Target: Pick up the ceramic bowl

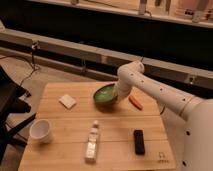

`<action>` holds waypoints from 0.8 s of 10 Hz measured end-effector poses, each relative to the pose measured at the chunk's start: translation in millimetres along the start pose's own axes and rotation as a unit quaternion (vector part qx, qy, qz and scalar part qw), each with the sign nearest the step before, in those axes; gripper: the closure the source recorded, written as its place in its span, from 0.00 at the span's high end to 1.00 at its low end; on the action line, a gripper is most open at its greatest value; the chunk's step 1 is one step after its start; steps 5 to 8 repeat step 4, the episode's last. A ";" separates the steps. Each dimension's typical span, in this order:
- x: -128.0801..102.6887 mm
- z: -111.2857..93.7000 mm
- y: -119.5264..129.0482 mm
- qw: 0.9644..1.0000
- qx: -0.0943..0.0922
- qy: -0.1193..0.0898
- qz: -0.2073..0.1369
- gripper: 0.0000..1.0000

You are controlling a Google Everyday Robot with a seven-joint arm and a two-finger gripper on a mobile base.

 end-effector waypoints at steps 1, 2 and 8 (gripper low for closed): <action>-0.4 -2.9 -0.8 1.000 0.000 0.000 -0.002 0.18; -1.5 -5.4 -2.6 1.000 0.000 0.000 -0.004 0.18; -1.3 -7.0 -2.6 1.000 0.001 0.001 -0.007 0.18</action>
